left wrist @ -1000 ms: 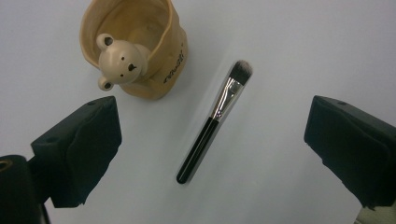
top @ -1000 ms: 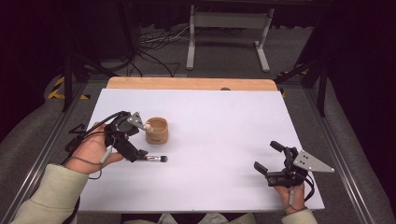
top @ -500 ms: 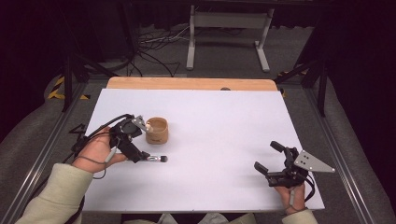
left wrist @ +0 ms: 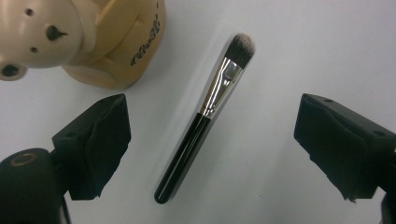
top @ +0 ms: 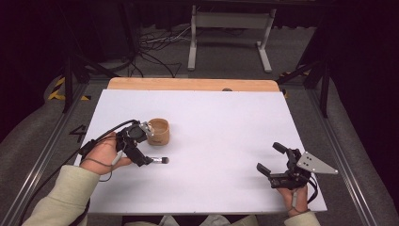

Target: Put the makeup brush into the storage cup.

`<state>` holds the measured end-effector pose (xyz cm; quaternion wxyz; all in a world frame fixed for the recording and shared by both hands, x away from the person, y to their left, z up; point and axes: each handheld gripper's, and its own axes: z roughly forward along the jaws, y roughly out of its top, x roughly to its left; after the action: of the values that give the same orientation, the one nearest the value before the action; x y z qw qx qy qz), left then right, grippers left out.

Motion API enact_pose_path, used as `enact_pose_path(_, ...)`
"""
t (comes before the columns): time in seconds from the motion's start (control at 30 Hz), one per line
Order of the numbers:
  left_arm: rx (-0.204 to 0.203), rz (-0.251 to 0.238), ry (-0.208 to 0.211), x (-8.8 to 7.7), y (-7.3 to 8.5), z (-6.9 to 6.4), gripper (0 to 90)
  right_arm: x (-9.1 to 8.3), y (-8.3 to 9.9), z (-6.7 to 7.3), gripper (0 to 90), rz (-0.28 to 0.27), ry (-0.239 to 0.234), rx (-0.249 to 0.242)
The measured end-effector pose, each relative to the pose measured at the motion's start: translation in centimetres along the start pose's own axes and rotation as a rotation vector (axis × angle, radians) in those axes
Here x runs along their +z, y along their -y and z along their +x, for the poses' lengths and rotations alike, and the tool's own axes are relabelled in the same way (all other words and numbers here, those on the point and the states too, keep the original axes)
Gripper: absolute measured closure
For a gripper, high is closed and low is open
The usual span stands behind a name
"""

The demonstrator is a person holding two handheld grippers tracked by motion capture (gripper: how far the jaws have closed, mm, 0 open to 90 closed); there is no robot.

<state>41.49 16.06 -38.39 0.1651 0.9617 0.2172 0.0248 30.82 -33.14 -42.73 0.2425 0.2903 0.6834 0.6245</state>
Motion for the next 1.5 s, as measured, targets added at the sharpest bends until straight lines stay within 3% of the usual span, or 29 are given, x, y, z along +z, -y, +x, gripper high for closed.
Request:
enact_pose_path(0.47, -0.010, 0.040, 0.022, 2.0, 0.1, 0.3, 18.3, 0.2, 0.0, 0.2, 0.0, 0.017, -0.018, -0.015)
enact_pose_path(0.9, -0.011, 0.105, 0.033, 3.9, 0.2, 0.5, 25.5, 0.2, -0.2, 0.4, 0.0, 0.013, -0.035, -0.012)
enact_pose_path(1.23, 0.016, 0.135, 0.046, 4.4, 0.3, 0.3, 35.8, 0.3, -0.1, 0.4, 0.0, 0.015, -0.051, -0.005)
enact_pose_path(1.5, 0.040, 0.153, 0.023, 4.4, 0.3, 0.2, 45.0, 0.3, -0.1, 0.4, 0.1, 0.016, -0.045, -0.004)
